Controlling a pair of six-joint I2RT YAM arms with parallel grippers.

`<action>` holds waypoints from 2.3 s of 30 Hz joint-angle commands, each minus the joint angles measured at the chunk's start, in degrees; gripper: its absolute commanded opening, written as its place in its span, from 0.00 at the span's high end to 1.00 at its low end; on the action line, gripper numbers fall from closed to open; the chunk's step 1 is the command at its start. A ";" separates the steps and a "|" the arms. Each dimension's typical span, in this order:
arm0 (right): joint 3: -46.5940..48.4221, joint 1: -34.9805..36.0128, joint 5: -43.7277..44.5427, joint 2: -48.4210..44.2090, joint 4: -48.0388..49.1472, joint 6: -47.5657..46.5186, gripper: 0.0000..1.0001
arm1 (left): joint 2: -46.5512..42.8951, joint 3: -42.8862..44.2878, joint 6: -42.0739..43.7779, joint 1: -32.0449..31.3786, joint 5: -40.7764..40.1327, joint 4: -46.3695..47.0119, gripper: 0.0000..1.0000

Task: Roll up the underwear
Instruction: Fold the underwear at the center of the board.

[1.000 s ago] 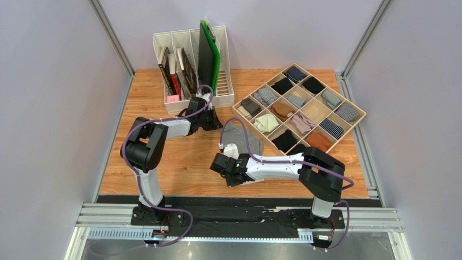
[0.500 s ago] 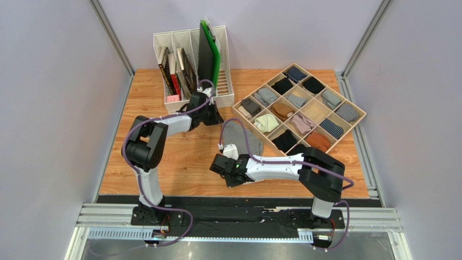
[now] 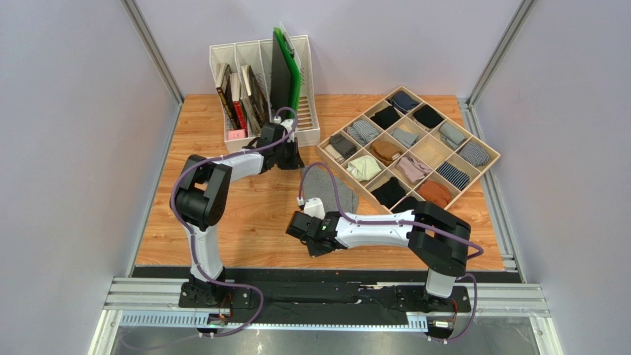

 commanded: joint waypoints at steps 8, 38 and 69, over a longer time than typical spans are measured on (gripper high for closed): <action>-0.58 0.67 -1.70 0.88 0.02 0.53 1.00 | 0.08 6.17 6.58 0.60 -0.32 -1.55 0.94; -13.22 -17.84 -1.78 -26.27 0.98 -8.52 0.41 | -17.32 -6.99 -1.58 0.60 -4.19 -5.15 0.44; -28.88 -29.48 -17.09 -21.97 15.32 -3.96 0.67 | -30.68 -29.85 -11.70 -3.35 -1.64 3.29 0.45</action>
